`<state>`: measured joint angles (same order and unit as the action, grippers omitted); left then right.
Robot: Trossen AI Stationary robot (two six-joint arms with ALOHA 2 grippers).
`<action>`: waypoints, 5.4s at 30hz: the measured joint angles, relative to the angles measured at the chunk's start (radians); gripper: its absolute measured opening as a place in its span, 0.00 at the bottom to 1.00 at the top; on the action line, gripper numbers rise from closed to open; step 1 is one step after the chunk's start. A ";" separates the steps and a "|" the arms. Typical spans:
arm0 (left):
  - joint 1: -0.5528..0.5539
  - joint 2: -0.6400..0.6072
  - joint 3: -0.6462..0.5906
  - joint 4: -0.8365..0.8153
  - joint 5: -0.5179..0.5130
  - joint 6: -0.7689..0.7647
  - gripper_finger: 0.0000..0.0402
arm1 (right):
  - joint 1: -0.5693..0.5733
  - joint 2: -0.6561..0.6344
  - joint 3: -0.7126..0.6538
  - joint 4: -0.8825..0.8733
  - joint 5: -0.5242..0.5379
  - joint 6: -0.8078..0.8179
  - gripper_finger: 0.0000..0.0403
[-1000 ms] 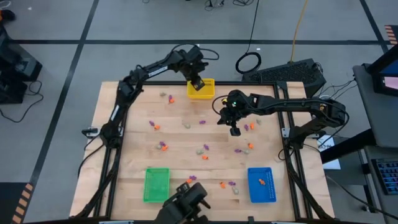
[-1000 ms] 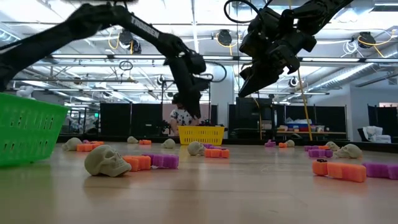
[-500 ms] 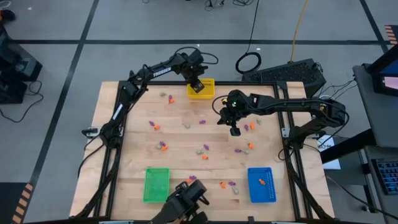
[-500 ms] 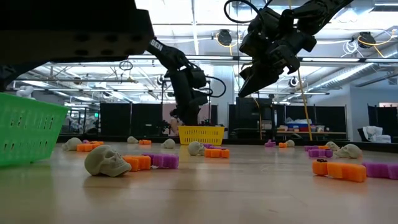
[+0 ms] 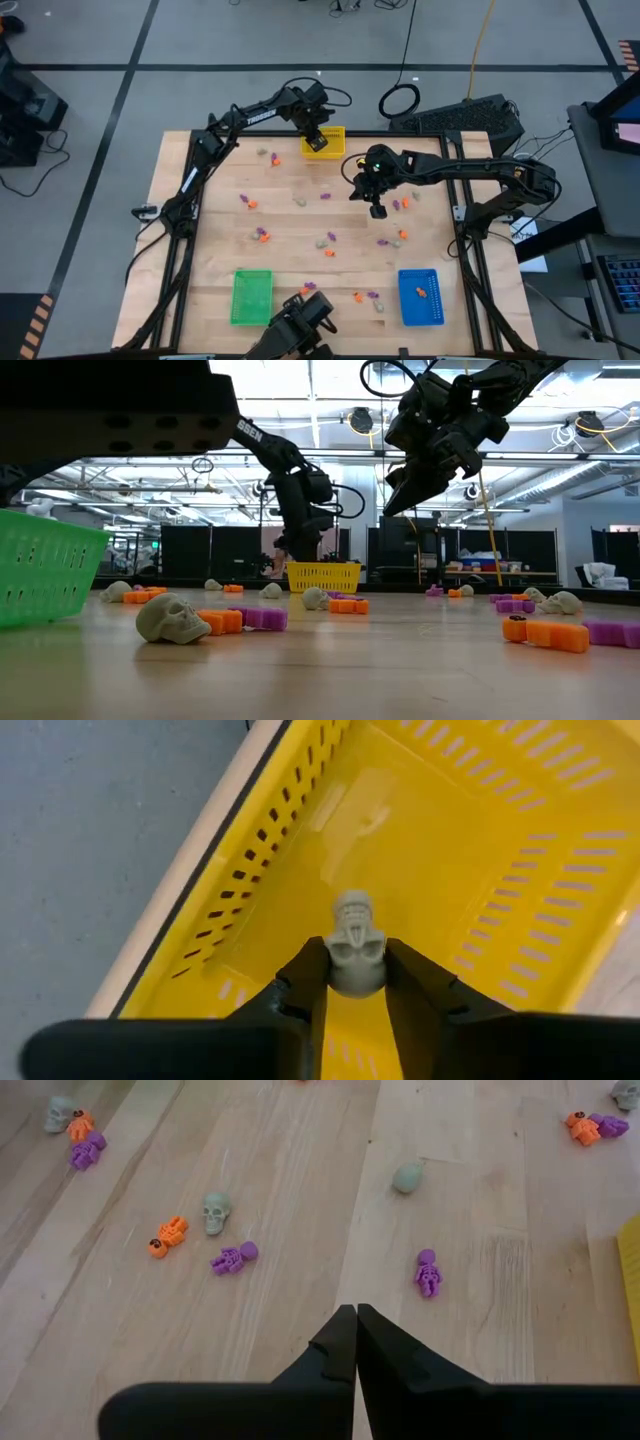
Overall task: Sort Halloween decoration
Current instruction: Put the gray skull toy into the yellow bin, then put the purple skeleton toy into the green bin
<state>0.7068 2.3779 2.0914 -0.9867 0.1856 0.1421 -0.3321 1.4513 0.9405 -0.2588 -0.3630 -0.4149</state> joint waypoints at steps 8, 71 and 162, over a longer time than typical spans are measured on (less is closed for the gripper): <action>-0.003 0.000 0.000 -0.003 -0.001 -0.001 0.39 | 0.000 0.000 0.000 0.000 0.000 -0.006 0.00; -0.864 -0.795 -1.162 0.951 -0.084 -0.098 0.03 | 0.287 -0.562 -0.282 -0.061 0.524 0.404 0.00; -1.060 -0.497 -0.934 0.754 -0.155 -0.183 0.31 | 0.558 -0.517 -0.281 -0.017 0.706 0.522 0.00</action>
<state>-0.3530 1.8810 1.1576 -0.2327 0.0309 -0.0409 0.2256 0.9340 0.6594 -0.2759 0.3431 0.1074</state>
